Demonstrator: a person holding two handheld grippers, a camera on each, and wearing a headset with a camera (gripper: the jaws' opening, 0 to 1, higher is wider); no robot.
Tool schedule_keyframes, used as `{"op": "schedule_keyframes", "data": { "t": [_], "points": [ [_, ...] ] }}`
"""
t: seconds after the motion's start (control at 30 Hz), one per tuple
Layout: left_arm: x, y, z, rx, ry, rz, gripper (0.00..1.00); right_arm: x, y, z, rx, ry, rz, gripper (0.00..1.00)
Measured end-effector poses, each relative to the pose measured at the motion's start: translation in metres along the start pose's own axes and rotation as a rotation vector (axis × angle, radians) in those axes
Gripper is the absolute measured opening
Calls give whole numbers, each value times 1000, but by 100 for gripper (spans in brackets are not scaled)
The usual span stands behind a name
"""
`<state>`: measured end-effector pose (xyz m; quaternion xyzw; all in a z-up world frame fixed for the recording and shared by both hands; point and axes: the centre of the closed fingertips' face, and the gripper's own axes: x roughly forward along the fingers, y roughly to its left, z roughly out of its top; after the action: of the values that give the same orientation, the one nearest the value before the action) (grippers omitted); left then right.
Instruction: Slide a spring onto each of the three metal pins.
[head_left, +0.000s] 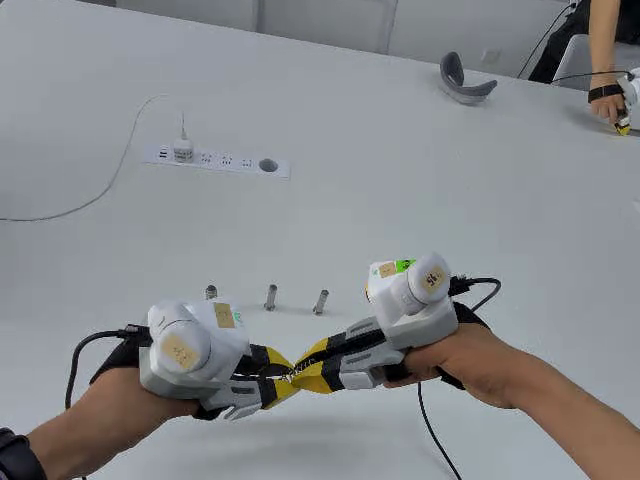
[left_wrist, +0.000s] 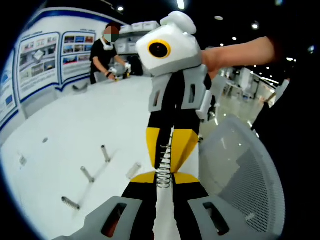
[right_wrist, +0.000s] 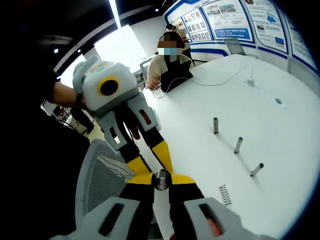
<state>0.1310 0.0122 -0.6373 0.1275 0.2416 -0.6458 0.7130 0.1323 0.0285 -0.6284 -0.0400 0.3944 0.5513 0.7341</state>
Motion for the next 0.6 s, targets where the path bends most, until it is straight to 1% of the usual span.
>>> {"op": "schedule_keyframes", "data": {
  "t": [0.13,0.3,0.4,0.47,0.6],
  "points": [
    [0,-1,-1,-29,-7,2,12,0,1,-1,12,-14,-2,12],
    [0,-2,-7,-30,9,12,13,0,2,-4,32,-29,-6,12],
    [-1,-1,-10,-48,4,29,14,-2,2,-5,47,-46,-11,12],
    [-2,1,-12,-54,8,36,15,-2,0,-6,53,-53,-19,12],
    [-7,6,-19,-76,11,66,17,-5,-4,-9,61,-55,-39,12]
  ]
}}
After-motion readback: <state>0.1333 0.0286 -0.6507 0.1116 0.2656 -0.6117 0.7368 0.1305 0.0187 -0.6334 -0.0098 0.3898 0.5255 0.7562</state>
